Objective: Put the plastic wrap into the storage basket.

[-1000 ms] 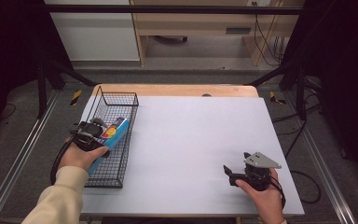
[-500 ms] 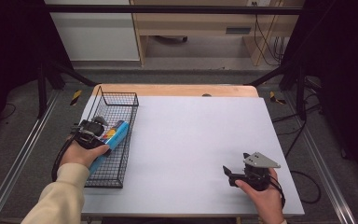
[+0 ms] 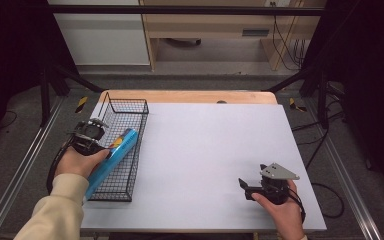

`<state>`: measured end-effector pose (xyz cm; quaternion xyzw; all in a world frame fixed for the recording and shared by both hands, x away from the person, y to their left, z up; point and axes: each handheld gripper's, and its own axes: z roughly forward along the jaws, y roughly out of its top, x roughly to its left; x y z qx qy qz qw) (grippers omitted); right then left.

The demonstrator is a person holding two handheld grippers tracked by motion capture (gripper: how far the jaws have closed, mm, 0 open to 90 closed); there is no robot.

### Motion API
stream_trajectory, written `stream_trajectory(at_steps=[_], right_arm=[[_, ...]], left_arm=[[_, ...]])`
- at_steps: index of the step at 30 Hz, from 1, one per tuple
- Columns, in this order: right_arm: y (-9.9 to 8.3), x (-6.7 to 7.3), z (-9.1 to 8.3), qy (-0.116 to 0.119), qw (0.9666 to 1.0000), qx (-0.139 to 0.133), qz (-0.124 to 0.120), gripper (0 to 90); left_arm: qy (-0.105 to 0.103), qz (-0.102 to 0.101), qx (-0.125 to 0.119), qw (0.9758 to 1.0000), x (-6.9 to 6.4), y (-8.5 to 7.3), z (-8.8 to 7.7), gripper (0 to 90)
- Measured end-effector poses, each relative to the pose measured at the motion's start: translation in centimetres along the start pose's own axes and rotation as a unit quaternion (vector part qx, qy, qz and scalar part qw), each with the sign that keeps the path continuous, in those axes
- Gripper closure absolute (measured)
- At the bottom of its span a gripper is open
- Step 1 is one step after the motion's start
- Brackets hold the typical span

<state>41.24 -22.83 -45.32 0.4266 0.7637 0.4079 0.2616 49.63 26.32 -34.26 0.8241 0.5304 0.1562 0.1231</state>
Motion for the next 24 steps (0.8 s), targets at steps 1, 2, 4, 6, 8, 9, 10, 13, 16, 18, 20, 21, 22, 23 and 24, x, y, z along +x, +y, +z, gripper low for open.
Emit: stream_trajectory(at_steps=[1,2,4,6,8,9,10,13,16,18,20,21,22,23,24], right_arm=[[0.0,0.0,0.0,0.001,1.0000,0.003,0.001,10.6],[0.0,0.0,0.0,0.001,1.0000,0.003,0.001,10.6],[0.0,0.0,0.0,0.000,1.0000,0.001,-0.001,10.6],[0.0,-0.1,0.0,0.000,1.0000,0.000,-0.001,10.6],[0.0,-0.1,0.0,0.000,1.0000,0.001,-0.001,10.6],[0.0,-0.1,0.0,0.000,1.0000,0.001,-0.001,10.6],[0.0,0.0,0.0,0.000,1.0000,0.000,0.000,10.6],[0.0,0.0,0.0,0.001,1.0000,0.000,0.000,10.6],[0.0,0.0,0.0,0.000,1.0000,0.001,0.000,10.6],[0.0,0.0,0.0,0.000,1.0000,0.001,0.000,10.6],[0.0,0.0,0.0,0.001,1.0000,0.002,0.000,10.6],[0.0,0.0,0.0,0.000,1.0000,0.001,0.000,10.6],[0.0,0.0,0.0,0.000,1.0000,0.001,0.000,10.6],[0.0,0.0,0.0,0.000,1.0000,0.001,0.000,10.6],[0.0,0.0,0.0,0.000,1.0000,0.001,0.000,10.6]], left_arm=[[0.002,0.001,-0.001,1.0000,-0.1,0.0,0.0,53.8],[0.001,0.002,-0.003,1.0000,-0.2,0.0,-0.1,53.8],[0.001,0.004,-0.006,1.0000,-0.3,0.0,-0.3,53.7],[0.003,0.004,-0.017,0.9998,-0.5,0.1,-0.6,52.7],[0.005,0.005,-0.024,0.9997,-0.6,0.2,-0.9,51.1],[0.006,0.005,-0.027,0.9996,-0.7,0.2,-0.9,49.9],[0.006,0.005,-0.027,0.9996,-0.7,0.2,-0.9,49.2],[0.009,0.008,-0.036,0.9993,-1.0,0.3,-1.2,45.5],[0.011,0.010,-0.047,0.9988,-1.4,0.4,-1.4,42.2],[0.013,0.012,-0.052,0.9985,-1.7,0.5,-1.5,40.5],[0.013,0.015,-0.057,0.9981,-2.1,0.7,-1.6,36.6],[0.014,0.016,-0.066,0.9976,-2.5,0.8,-1.8,34.3],[0.013,0.016,-0.070,0.9973,-2.7,0.9,-1.9,32.3],[0.013,0.016,-0.070,0.9973,-2.7,0.9,-1.9,30.7],[0.013,0.016,-0.076,0.9969,-2.9,1.0,-2.0,30.7]])
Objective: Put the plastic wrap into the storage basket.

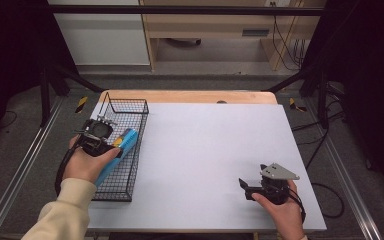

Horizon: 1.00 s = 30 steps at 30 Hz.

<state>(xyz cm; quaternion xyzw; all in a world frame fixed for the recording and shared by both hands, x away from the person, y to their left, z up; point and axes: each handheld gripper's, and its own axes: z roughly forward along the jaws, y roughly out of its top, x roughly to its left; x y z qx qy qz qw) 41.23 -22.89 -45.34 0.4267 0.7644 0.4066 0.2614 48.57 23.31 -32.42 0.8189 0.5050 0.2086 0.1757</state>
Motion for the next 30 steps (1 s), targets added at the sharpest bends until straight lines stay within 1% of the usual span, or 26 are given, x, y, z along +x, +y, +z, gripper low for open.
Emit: stream_trajectory(at_steps=[2,3,4,8,9,10,11,12,13,14,15,16,17,20,21,22,24,25,26,27,28,30], right_arm=[[0.0,0.0,0.0,0.000,1.0000,0.000,0.000,10.6],[0.0,0.0,0.0,0.000,1.0000,0.000,0.000,10.6],[0.0,0.0,0.0,0.000,1.0000,0.000,0.000,10.6],[0.0,-0.1,-0.1,0.000,1.0000,0.001,0.003,9.7],[0.0,-0.1,-0.1,0.001,1.0000,-0.001,0.005,9.2],[0.0,-0.1,-0.1,0.000,1.0000,-0.001,0.003,9.1],[0.0,-0.2,-0.1,0.000,1.0000,-0.002,0.003,9.1],[0.0,-0.2,-0.1,0.000,1.0000,-0.002,0.003,9.1],[0.0,-0.2,-0.1,-0.001,1.0000,-0.004,0.003,9.1],[0.1,-0.2,-0.1,0.000,1.0000,-0.003,0.002,9.0],[0.1,-0.1,-0.1,-0.001,1.0000,-0.003,0.002,9.0],[0.1,-0.1,-0.1,-0.001,1.0000,-0.003,0.002,9.0],[0.0,-0.2,-0.1,-0.001,1.0000,-0.003,0.001,8.9],[0.0,-0.2,-0.2,-0.004,1.0000,-0.007,0.004,8.4],[0.0,-0.3,-0.2,-0.004,1.0000,-0.007,0.005,8.2],[0.0,-0.3,-0.2,-0.004,1.0000,-0.007,0.005,8.2],[0.1,-0.3,-0.2,-0.006,0.9999,-0.008,0.005,7.7],[0.1,-0.3,-0.2,-0.005,0.9999,-0.009,0.004,7.7],[0.1,-0.3,-0.2,-0.005,0.9999,-0.009,0.004,7.7],[0.1,-0.3,-0.3,-0.005,0.9999,-0.009,0.005,7.7],[0.1,-0.3,-0.3,-0.005,0.9999,-0.009,0.005,7.7],[0.1,-0.3,-0.3,-0.006,0.9999,-0.008,0.005,7.7]], left_arm=[[0.000,0.001,-0.012,0.9999,-0.4,0.3,-0.2,26.9],[0.000,0.000,-0.015,0.9999,-0.6,0.4,-0.2,22.1],[0.000,0.000,-0.019,0.9998,-0.8,0.5,-0.3,22.1],[0.001,0.003,-0.039,0.9992,-1.7,1.0,-0.6,14.8],[0.004,0.000,-0.050,0.9987,-2.1,1.3,-0.8,12.0],[0.004,0.000,-0.050,0.9987,-2.1,1.3,-0.8,11.1],[0.002,0.000,-0.074,0.9973,-2.7,1.6,-1.2,10.4],[0.002,0.000,-0.074,0.9973,-2.7,1.6,-1.2,10.1],[0.001,0.000,-0.086,0.9963,-3.0,1.6,-1.4,10.1],[-0.002,0.000,-0.099,0.9951,-3.3,1.7,-1.6,9.2],[-0.012,0.005,-0.121,0.9925,-4.0,1.9,-2.1,8.7],[-0.012,0.005,-0.121,0.9925,-4.0,1.9,-2.1,8.3],[-0.018,0.009,-0.135,0.9907,-4.5,2.0,-2.3,8.3],[-0.029,0.025,-0.162,0.9860,-5.6,2.1,-2.9,7.4],[-0.039,0.034,-0.180,0.9823,-6.5,2.2,-3.3,7.1],[-0.039,0.034,-0.180,0.9823,-6.5,2.2,-3.3,7.0],[-0.050,0.043,-0.196,0.9784,-7.5,2.4,-3.6,6.9],[-0.055,0.050,-0.201,0.9767,-7.9,2.4,-3.8,6.9],[-0.058,0.053,-0.205,0.9755,-8.2,2.5,-4.0,6.8],[-0.064,0.058,-0.216,0.9726,-8.9,2.6,-4.2,6.8],[-0.064,0.058,-0.216,0.9726,-8.9,2.6,-4.2,6.8],[-0.071,0.064,-0.224,0.9700,-9.6,2.8,-4.5,6.8]])
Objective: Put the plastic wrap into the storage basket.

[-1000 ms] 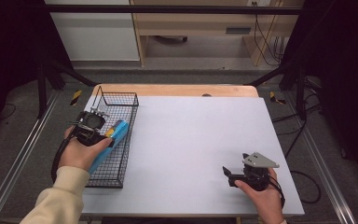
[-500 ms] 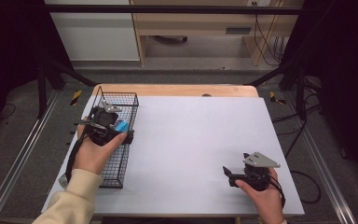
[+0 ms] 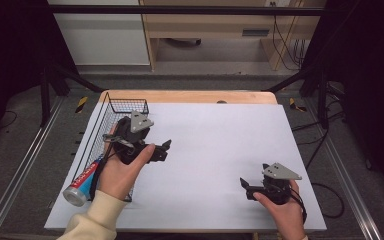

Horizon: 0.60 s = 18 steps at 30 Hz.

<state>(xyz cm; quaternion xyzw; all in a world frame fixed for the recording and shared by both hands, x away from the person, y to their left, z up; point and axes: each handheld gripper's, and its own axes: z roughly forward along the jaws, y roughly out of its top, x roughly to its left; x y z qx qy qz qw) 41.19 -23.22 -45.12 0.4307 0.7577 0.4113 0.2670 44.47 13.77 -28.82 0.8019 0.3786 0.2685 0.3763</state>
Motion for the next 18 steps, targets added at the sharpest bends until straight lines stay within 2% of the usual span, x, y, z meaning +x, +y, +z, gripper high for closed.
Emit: stream_trajectory(at_steps=[4,9,16,18], right_arm=[[0.0,-0.1,0.0,0.000,1.0000,-0.001,0.001,7.6],[0.0,-0.2,-0.2,-0.002,1.0000,-0.003,0.003,7.6],[0.0,-0.3,-0.2,-0.006,1.0000,-0.003,0.004,7.6],[0.0,-0.3,-0.2,-0.007,1.0000,-0.003,0.005,7.7]], left_arm=[[-0.015,0.016,-0.012,0.9997,-1.6,0.5,0.3,6.8],[-0.020,0.027,-0.034,0.9989,-3.0,0.8,0.7,6.8],[-0.026,0.038,-0.058,0.9972,-4.2,1.0,1.1,6.8],[-0.036,0.040,-0.065,0.9964,-4.6,1.1,1.3,6.8]])
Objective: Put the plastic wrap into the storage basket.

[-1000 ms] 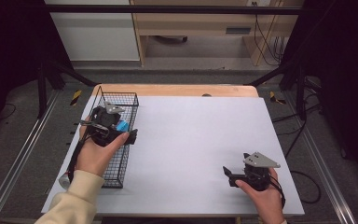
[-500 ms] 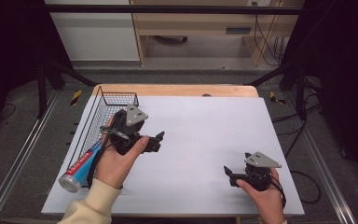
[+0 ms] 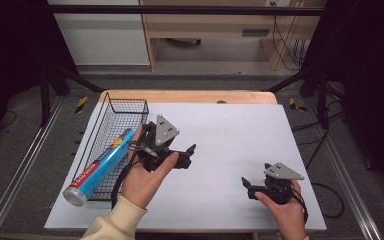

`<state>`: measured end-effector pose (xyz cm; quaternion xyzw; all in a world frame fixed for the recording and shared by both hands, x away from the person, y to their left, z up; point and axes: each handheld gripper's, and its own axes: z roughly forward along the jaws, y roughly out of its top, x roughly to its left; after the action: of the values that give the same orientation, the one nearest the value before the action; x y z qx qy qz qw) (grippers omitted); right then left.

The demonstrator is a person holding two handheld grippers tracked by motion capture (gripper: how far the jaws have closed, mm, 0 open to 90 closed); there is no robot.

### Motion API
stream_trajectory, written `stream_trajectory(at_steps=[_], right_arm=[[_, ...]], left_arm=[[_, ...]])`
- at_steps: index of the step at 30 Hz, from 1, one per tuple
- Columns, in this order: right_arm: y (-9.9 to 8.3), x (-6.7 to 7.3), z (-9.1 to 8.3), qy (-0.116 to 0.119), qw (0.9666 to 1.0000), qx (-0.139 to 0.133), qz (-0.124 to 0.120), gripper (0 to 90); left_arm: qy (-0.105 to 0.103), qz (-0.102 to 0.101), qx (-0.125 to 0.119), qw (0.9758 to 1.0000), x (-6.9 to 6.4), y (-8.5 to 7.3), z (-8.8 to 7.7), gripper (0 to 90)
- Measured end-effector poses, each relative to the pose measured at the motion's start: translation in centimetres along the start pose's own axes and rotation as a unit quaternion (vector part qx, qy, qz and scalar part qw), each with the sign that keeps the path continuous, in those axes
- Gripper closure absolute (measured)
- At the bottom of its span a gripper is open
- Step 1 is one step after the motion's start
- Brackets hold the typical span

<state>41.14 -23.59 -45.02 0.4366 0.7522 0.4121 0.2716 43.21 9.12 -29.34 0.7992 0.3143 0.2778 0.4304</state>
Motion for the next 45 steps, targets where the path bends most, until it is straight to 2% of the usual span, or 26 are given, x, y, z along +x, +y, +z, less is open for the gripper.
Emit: stream_trajectory(at_steps=[3,4,5,7,8,18,23,28,34,45], right_arm=[[0.0,0.0,0.0,0.000,1.0000,-0.001,0.000,7.6],[0.0,0.0,0.0,0.000,1.0000,-0.001,0.000,7.6],[0.0,-0.1,-0.1,-0.002,1.0000,-0.002,0.001,7.7],[0.0,-0.1,-0.1,0.000,1.0000,-0.001,0.003,7.7],[0.0,-0.1,-0.1,0.000,1.0000,-0.001,0.003,7.7],[0.0,-0.3,-0.3,-0.007,1.0000,-0.005,0.002,7.8],[0.0,-0.3,-0.3,-0.009,0.9999,-0.002,0.004,7.7],[-0.1,-0.4,-0.2,-0.011,0.9999,0.001,-0.001,7.9],[-0.1,-0.4,-0.3,-0.014,0.9999,0.001,0.005,8.2],[-0.1,-0.5,-0.3,-0.015,0.9999,0.002,0.004,8.3]], left_arm=[[-0.011,0.010,-0.017,0.9997,-0.6,-0.2,0.5,6.7],[-0.011,0.010,-0.017,0.9997,-0.6,-0.2,0.5,6.5],[-0.010,0.019,-0.023,0.9995,-0.7,-0.2,0.7,6.5],[-0.016,0.020,-0.030,0.9992,-1.0,-0.4,1.0,6.3],[-0.022,0.016,-0.029,0.9992,-1.2,-0.4,1.2,6.3],[-0.053,0.045,-0.046,0.9965,-2.8,-1.4,2.9,6.0],[-0.066,0.056,-0.045,0.9952,-3.5,-2.2,3.9,6.0],[-0.083,0.053,-0.040,0.9943,-4.2,-3.5,5.4,6.0],[-0.090,0.053,-0.030,0.9941,-4.6,-4.6,7.0,6.0],[-0.099,0.054,-0.012,0.9936,-4.8,-6.8,8.7,6.0]])
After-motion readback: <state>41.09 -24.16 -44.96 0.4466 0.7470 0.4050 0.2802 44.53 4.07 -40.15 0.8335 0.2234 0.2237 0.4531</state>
